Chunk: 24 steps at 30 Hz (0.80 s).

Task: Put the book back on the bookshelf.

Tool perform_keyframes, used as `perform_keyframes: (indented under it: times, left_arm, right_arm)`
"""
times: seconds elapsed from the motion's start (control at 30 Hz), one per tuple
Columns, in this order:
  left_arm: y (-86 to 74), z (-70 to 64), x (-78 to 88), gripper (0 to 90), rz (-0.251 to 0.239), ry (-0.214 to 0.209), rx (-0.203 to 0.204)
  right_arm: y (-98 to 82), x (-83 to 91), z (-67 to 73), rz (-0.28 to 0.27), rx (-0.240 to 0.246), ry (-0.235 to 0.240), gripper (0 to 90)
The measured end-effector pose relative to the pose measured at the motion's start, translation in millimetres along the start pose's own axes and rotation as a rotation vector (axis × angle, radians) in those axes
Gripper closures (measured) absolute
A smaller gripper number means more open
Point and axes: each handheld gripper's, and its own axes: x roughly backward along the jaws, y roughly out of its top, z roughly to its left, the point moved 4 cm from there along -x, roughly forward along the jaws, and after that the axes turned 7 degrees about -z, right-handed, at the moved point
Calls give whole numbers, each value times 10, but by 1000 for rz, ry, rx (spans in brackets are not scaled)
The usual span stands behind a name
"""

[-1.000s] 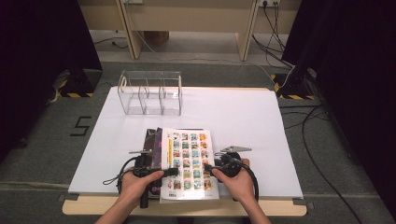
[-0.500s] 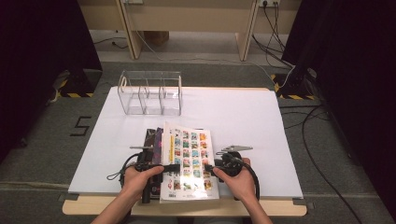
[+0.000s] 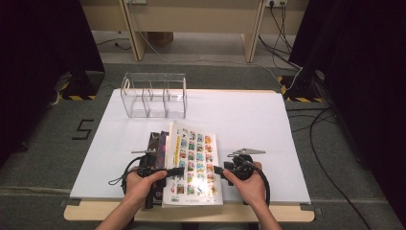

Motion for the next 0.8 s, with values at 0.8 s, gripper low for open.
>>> perform_keyframes:
  times: [0.8]
  left_arm:
    - [122,241,142,771,11,22,41]
  right_arm:
    - [259,-294,-108,25,-85,61,470]
